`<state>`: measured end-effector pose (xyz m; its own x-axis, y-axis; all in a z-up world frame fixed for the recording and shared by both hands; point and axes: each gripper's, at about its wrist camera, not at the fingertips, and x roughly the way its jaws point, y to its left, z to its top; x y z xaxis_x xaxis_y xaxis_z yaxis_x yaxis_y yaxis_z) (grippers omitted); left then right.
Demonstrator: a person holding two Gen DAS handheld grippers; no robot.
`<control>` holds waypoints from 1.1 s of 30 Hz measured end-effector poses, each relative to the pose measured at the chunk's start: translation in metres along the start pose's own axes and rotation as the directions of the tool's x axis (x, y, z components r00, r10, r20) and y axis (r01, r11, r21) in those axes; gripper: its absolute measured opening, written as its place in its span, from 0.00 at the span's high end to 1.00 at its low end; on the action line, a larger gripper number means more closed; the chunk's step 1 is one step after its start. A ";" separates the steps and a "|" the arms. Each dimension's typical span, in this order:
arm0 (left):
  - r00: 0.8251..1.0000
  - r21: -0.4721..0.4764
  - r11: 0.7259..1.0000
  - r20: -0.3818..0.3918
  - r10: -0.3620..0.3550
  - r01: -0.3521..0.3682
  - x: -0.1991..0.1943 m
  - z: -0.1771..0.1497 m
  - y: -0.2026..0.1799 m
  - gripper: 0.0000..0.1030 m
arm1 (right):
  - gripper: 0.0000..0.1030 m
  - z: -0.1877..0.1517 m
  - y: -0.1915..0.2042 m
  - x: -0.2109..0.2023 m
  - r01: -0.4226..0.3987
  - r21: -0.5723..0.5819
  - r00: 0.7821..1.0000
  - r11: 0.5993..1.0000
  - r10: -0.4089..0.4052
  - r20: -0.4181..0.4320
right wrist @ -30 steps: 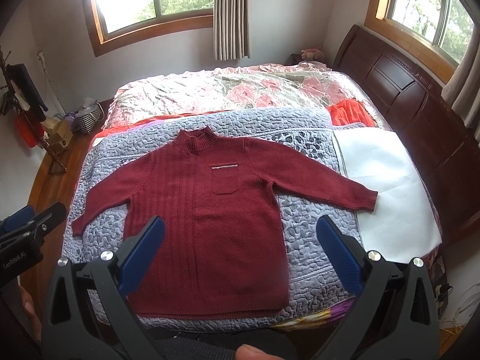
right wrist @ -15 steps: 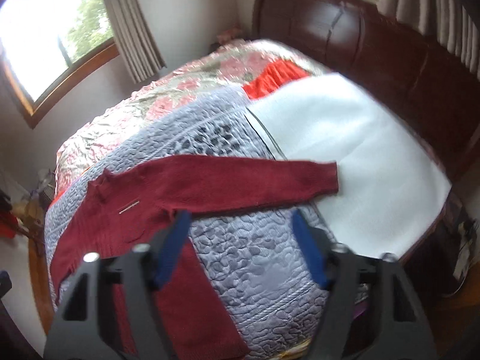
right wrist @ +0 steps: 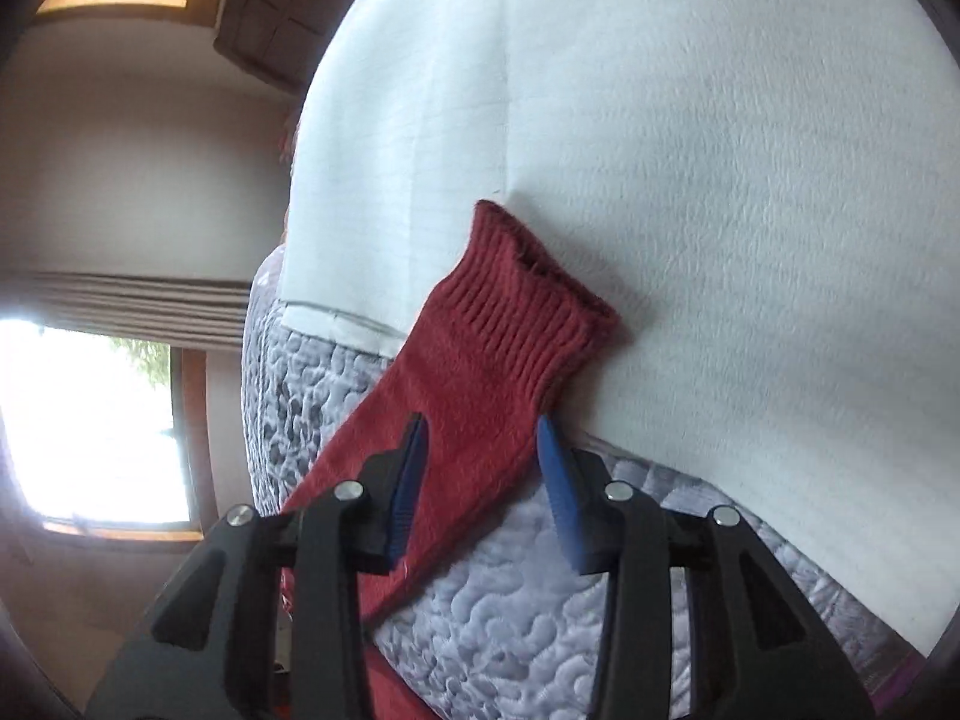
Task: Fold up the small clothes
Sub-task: 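Grasp the cuff of the sleeve near the white board with the right gripper, then lift the sleeve cuff with the right gripper and lay it across the sweater body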
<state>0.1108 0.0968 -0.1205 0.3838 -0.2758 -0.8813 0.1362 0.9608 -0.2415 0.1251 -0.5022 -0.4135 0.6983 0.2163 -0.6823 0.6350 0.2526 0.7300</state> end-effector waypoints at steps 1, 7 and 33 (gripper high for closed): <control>1.000 -0.003 1.000 -0.013 0.004 -0.004 0.007 0.000 0.000 0.04 | 0.63 0.004 -0.006 0.006 -0.007 0.024 1.000 1.000 0.007 -0.001; 0.997 -0.007 1.000 -0.078 0.008 -0.008 0.033 -0.009 0.002 0.04 | 0.57 0.015 -0.021 0.027 -0.025 0.094 1.000 0.995 0.024 0.011; 0.998 -0.080 0.997 -0.061 0.010 -0.015 0.006 -0.030 0.049 0.04 | 0.89 -0.006 0.111 -0.027 0.022 -0.281 0.994 0.959 0.009 0.109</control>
<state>0.0922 0.1430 -0.1494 0.3286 -0.2637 -0.9069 0.0564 0.9640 -0.2598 0.1752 -0.4746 -0.3139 0.7357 0.1144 -0.6676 0.5320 0.5126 0.6740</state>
